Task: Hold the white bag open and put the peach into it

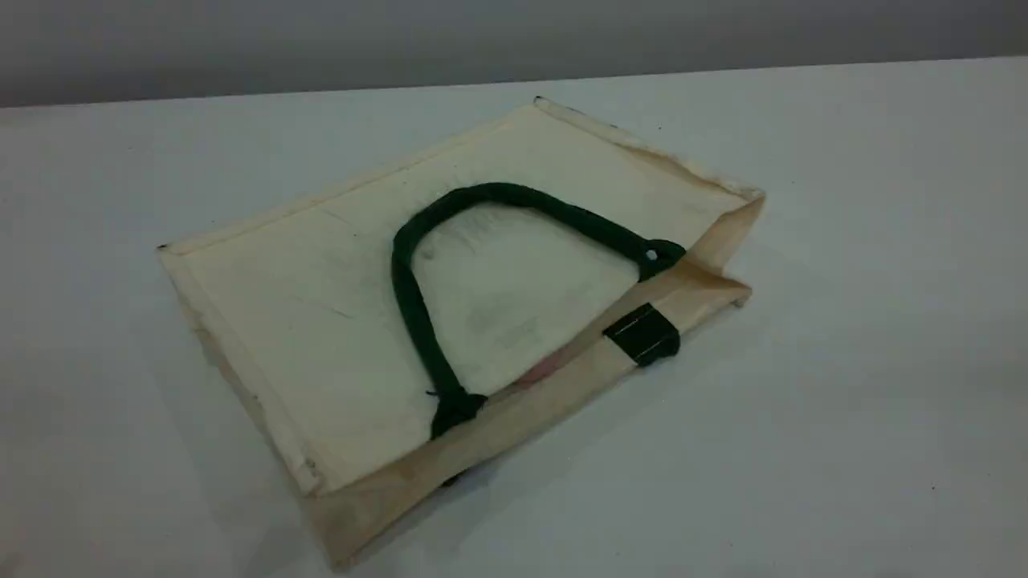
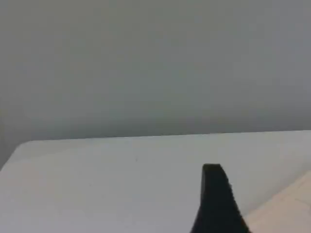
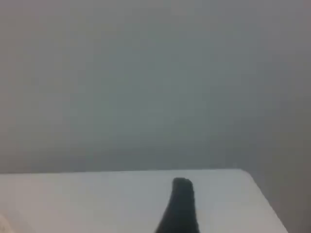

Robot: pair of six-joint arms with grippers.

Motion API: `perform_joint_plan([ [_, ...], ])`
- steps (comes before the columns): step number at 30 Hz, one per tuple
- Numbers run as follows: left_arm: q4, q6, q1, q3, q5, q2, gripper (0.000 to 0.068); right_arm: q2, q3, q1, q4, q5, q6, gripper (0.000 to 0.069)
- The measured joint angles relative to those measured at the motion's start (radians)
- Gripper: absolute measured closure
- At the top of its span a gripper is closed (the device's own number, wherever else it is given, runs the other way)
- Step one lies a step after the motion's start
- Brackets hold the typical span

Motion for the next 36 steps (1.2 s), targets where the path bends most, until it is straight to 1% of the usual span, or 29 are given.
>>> perform_joint_plan([
  [7, 0.0, 0.0, 0.0, 0.0, -0.002, -0.067, 0.0267, 0.0, 0.0, 0.0, 0.0, 0.0, -0.001, 0.0129],
  [14, 0.0, 0.0, 0.0, 0.0, -0.001, -0.067, 0.0267, 0.0, 0.0, 0.001, 0.0, 0.0, -0.001, 0.0129],
  [18, 0.0, 0.0, 0.0, 0.0, -0.001, -0.067, 0.0267, 0.0, 0.0, 0.023, 0.0, 0.0, 0.001, 0.0129],
  [36, 0.0, 0.0, 0.0, 0.0, -0.001, -0.067, 0.0266, 0.0, 0.0, 0.022, 0.0, 0.0, -0.001, 0.0129],
])
